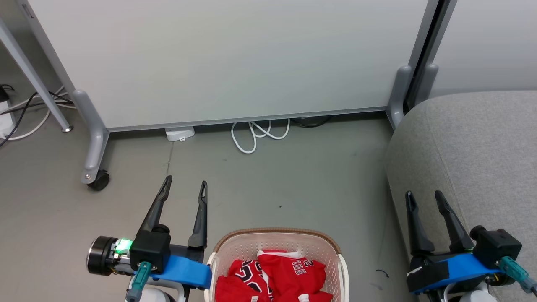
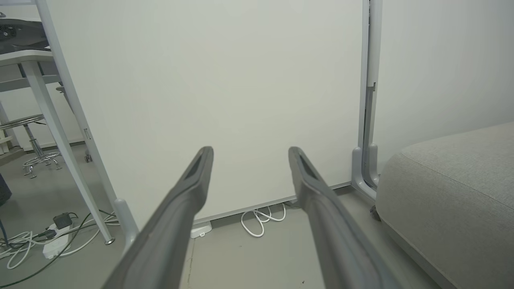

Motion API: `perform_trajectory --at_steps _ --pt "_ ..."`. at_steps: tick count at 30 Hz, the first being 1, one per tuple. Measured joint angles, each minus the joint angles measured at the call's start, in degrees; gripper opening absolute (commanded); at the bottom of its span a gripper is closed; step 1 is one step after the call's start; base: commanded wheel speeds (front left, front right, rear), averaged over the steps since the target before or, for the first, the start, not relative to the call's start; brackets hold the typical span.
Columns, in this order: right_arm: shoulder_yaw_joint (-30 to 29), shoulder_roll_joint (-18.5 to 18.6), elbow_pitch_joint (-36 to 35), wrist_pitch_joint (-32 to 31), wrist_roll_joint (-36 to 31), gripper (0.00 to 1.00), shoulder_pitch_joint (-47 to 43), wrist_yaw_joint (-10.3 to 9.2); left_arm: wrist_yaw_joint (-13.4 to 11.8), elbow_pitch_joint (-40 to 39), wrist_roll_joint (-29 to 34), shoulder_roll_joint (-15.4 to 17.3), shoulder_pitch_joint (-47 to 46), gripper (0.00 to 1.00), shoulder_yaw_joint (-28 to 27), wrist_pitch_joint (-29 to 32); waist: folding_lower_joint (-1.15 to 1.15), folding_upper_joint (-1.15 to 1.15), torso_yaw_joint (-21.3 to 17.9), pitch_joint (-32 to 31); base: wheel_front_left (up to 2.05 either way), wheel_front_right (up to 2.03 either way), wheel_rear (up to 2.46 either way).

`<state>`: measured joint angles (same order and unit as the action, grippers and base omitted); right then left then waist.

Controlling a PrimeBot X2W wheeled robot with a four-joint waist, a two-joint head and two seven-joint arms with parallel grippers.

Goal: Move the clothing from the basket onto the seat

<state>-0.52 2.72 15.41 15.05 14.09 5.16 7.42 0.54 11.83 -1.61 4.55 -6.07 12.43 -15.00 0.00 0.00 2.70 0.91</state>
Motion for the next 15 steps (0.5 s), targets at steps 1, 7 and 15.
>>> perform_trajectory --at_steps 1,7,15 --pt "0.0 0.0 0.0 0.0 0.0 1.00 0.0 0.00 0.0 0.1 0.0 0.0 0.0 1.00 -0.1 0.0 0.00 0.00 0.0 0.0 0.00 0.00 0.00" --pt "0.2 0.0 0.0 0.0 0.0 1.00 0.0 0.00 0.4 0.3 0.0 -0.1 0.0 1.00 -0.4 0.0 0.00 0.00 -0.1 0.0 0.00 0.00 0.00" --pt "0.5 0.0 -0.3 0.0 -0.4 1.00 1.1 0.00 2.6 2.7 1.3 0.9 -2.1 1.00 1.4 0.0 0.00 0.00 -0.4 1.2 0.00 0.00 0.00"
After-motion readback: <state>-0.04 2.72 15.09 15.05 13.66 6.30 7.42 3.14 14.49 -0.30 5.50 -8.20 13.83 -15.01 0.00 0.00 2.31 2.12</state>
